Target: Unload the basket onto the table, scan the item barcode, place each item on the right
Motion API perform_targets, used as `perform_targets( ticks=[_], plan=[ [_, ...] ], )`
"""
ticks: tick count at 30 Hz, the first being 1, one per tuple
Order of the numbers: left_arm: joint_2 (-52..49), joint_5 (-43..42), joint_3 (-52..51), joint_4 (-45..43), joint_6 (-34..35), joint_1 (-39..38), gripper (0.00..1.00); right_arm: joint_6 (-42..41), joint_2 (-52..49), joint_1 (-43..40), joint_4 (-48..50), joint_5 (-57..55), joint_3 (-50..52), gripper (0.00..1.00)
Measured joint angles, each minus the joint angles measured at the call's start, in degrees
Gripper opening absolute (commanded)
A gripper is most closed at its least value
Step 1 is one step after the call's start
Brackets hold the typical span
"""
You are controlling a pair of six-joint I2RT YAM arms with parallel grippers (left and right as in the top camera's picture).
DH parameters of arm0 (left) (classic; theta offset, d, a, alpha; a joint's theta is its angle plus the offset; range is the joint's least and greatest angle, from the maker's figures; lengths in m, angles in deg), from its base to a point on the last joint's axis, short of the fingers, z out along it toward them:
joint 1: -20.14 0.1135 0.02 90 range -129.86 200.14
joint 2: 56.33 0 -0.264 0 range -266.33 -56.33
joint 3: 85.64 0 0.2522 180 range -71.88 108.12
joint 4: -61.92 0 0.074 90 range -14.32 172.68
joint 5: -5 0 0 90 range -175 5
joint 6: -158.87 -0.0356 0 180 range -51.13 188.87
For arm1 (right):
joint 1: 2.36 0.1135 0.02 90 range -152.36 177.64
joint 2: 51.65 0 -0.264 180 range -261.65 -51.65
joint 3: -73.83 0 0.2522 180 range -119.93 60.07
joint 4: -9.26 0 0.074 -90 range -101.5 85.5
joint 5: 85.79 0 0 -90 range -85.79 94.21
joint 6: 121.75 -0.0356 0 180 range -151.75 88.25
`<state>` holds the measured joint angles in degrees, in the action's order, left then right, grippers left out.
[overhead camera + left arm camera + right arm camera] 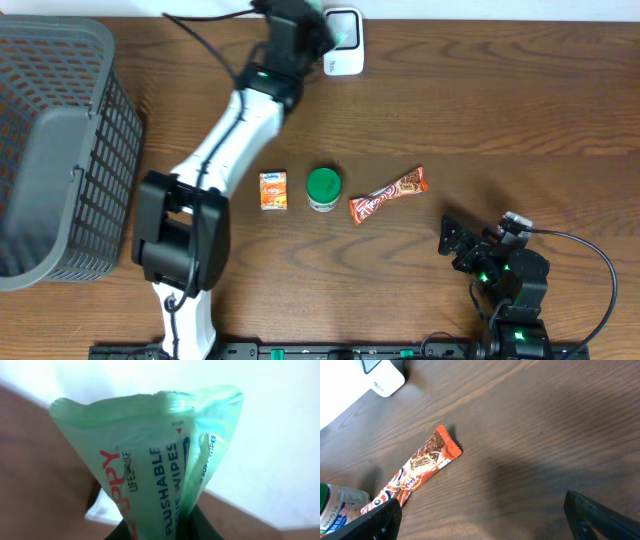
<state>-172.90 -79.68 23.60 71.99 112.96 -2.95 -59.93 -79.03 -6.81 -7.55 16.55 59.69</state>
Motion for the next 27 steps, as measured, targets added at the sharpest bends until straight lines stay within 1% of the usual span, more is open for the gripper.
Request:
perform_targets(
  ticks=[4, 6, 8, 10, 14, 19, 23, 27],
  plan=[
    [-1.9, 8.3, 0.0, -7.4, -2.3, -2.5, 0.08, 0.0, 0.0, 0.0, 0.0, 0.0, 0.0, 0.99],
    [-4.2, 11.7, 0.0, -12.0, -2.9, -2.6, 0.11, 0.0, 0.0, 0.0, 0.0, 0.0, 0.0, 0.99],
    [-7.0, 14.5, 0.0, -16.2, -3.3, -2.3, 0.12, 0.0, 0.0, 0.0, 0.0, 0.0, 0.0, 0.99],
    [-10.0, 16.6, 0.0, -18.5, -3.7, -1.8, 0.12, 0.0, 0.0, 0.0, 0.0, 0.0, 0.0, 0.99],
    [-16.0, 19.1, 1.1, -19.1, -4.5, -1.2, 0.12, 0.0, 0.0, 0.0, 0.0, 0.0, 0.0, 0.99],
    [-23.1, 19.5, 9.2, -19.1, -7.1, -1.3, 0.12, 0.0, 0.0, 0.0, 0.0, 0.0, 0.0, 0.99],
    [-24.9, 19.5, 13.7, -19.1, -8.2, -1.5, 0.12, 0.0, 0.0, 0.0, 0.0, 0.0, 0.0, 0.99],
    [-25.0, 19.5, 15.7, -19.3, -8.4, -1.5, 0.11, 0.0, 0.0, 0.0, 0.0, 0.0, 0.0, 0.99]
  ],
)
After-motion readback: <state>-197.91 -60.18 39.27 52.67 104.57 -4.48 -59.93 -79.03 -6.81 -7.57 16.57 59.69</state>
